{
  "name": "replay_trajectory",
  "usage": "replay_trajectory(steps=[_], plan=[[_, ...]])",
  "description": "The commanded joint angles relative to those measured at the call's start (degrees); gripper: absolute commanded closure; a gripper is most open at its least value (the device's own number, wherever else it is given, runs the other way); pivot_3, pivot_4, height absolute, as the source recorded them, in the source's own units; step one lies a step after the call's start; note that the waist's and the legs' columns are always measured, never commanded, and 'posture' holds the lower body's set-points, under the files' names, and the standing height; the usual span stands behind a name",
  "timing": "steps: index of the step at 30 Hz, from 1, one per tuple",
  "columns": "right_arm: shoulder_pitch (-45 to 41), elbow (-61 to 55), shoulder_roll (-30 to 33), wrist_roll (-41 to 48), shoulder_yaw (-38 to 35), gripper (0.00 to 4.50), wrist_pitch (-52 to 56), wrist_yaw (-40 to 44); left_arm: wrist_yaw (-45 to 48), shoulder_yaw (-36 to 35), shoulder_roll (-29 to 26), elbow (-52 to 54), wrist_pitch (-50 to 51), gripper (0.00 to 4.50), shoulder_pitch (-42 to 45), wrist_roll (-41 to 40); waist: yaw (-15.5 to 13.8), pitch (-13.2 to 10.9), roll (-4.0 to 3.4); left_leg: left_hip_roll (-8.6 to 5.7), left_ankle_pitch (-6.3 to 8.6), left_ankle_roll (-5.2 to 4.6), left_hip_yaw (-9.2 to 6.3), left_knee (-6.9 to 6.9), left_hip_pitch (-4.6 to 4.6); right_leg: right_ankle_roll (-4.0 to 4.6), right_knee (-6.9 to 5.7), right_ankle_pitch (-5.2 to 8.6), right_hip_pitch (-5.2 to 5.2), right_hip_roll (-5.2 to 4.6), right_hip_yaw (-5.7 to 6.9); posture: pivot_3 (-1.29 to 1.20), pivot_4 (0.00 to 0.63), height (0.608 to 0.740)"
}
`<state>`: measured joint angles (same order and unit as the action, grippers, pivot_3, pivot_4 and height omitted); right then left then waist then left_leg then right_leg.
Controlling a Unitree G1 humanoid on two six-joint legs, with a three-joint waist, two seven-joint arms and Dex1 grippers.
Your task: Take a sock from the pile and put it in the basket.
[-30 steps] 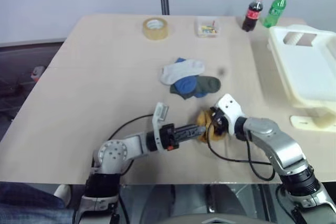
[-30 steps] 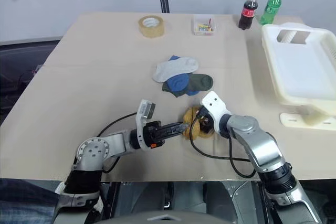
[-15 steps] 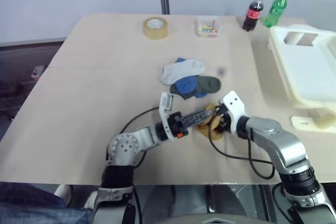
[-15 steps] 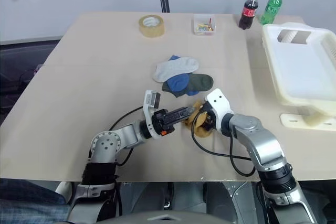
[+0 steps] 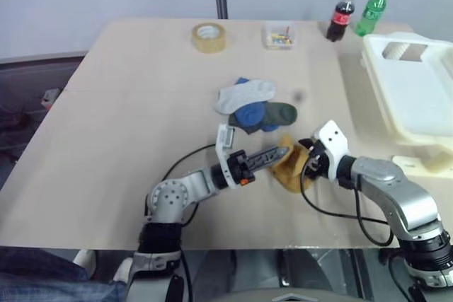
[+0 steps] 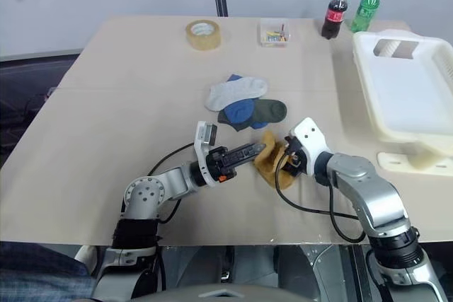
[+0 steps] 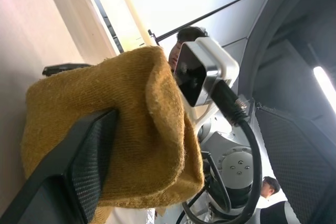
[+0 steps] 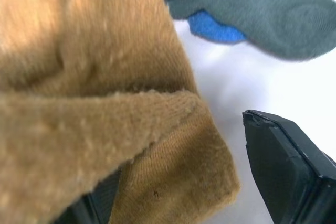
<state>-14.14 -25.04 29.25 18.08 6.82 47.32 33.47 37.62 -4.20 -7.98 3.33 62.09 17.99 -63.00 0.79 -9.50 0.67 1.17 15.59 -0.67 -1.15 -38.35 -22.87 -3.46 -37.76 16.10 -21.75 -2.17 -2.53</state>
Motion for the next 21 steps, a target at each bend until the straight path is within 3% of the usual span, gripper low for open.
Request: replay_trajectory(steps=[1, 5, 11, 16, 21], plan=[[-1.0, -0.3, 1.6, -1.2, -0.1, 0.87, -1.7, 0.3, 1.4, 0.4, -0.1, 0.5, -0.3, 0.02, 0.2, -0.3, 0.0, 0.0, 0.00, 0.00, 0.00, 0.00, 0.00, 0.00, 0.00, 0.00, 0.00, 0.00, 0.00, 0.00, 0.00, 0.00, 0.150, 0.740], [-2.3, 2.5, 1.0, -4.1, 3.9, 0.03, -3.4, -0.6, 2.8, 1.5, -0.7, 0.9, -0.2, 0.00, 0.0, 0.2, 0.1, 0.0, 0.00, -0.01, 0.00, 0.00, 0.01, 0.00, 0.01, 0.00, -0.02, 0.00, 0.00, 0.00, 0.00, 0.00, 0.150, 0.740], [-2.8, 3.4, 3.2, -6.5, 3.6, 0.03, -6.6, 0.3, 4.1, 1.3, -1.9, 0.9, -0.6, 0.00, -0.3, 0.5, -0.1, 0.0, -0.04, 0.00, -0.01, 0.02, 0.01, -0.01, -0.01, 0.00, -0.01, 0.00, -0.03, 0.01, -0.01, 0.00, 0.150, 0.740], [-1.9, 1.8, 5.9, -3.7, 0.8, 0.03, -9.3, 4.8, 4.5, 1.3, -2.2, 0.8, -1.0, 0.00, -0.6, 0.9, -0.1, 0.0, -0.04, 0.00, -0.01, 0.02, 0.01, -0.01, -0.03, 0.00, 0.01, 0.00, -0.02, -0.01, 0.00, 0.00, 0.150, 0.740], [-2.0, 1.6, 9.5, -4.4, 3.2, 0.03, -14.2, 11.0, 4.6, 1.8, -2.1, 0.5, -1.1, 0.00, -0.3, 1.1, 0.0, -0.1, -0.05, 0.01, -0.01, 0.01, 0.01, 0.00, -0.02, 0.00, -0.01, 0.00, -0.03, 0.01, 0.00, 0.00, 0.150, 0.740]])
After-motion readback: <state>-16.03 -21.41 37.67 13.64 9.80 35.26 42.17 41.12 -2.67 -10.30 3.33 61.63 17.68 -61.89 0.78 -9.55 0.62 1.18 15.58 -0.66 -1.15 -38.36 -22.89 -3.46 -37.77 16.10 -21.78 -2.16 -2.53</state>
